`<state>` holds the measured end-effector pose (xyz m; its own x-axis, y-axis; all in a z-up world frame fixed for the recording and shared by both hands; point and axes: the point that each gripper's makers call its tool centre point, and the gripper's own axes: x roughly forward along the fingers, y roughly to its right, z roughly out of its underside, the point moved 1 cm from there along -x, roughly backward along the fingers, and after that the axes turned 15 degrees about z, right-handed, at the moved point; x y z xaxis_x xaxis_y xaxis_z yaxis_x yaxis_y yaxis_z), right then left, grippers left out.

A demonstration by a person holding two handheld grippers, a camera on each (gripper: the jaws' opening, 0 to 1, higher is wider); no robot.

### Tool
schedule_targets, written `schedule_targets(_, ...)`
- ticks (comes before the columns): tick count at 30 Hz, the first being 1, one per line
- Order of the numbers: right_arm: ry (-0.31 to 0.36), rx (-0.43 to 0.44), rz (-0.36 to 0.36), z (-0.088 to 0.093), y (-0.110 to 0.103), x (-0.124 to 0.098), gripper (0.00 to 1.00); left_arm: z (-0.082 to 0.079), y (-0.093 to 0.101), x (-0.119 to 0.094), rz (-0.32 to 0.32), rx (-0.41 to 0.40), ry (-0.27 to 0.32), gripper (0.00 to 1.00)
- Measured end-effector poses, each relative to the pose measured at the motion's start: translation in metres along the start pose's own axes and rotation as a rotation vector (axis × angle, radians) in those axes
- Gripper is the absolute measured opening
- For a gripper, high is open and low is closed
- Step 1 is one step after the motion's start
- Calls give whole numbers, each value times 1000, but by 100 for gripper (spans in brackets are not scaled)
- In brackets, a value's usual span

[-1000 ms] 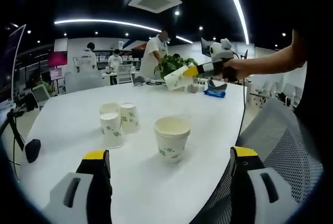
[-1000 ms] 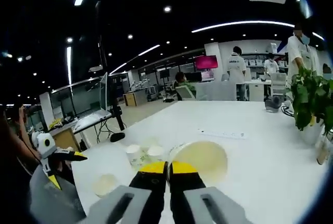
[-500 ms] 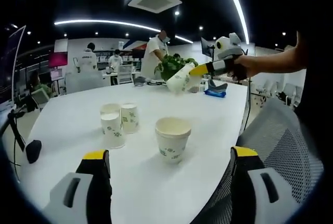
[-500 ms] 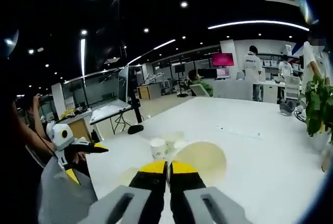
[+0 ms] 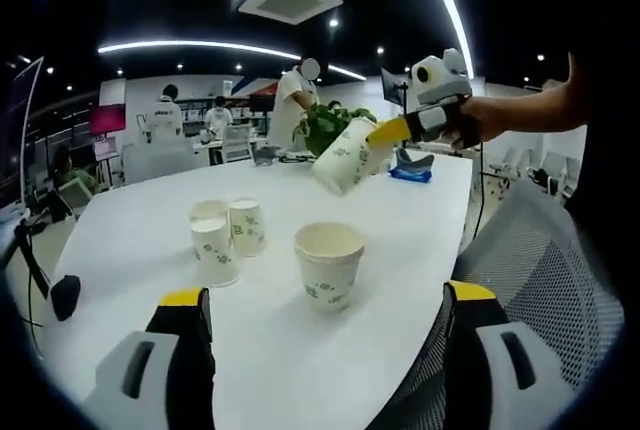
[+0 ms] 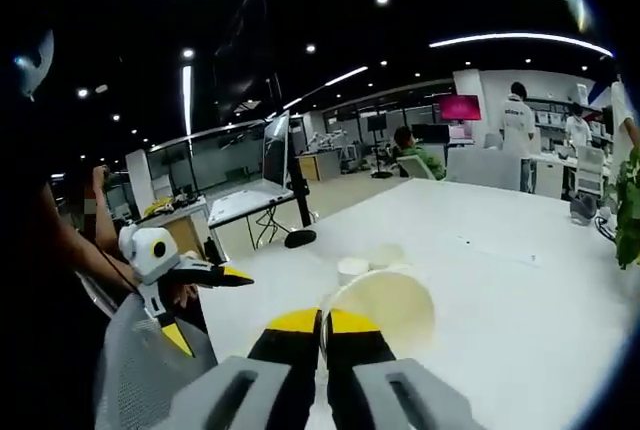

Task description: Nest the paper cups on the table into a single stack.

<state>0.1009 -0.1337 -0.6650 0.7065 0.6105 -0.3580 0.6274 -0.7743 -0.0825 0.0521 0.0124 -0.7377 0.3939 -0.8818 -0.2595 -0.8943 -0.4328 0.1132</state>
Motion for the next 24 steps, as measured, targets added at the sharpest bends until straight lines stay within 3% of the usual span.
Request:
schedule_targets(14, -42, -44, -74, 15, -30, 17, 0, -1, -1, -1, -15, 11, 1, 95)
schedule_targets(24, -76, -75, -90, 26, -40, 24, 0, -2, -1, -2, -21, 10, -4, 94)
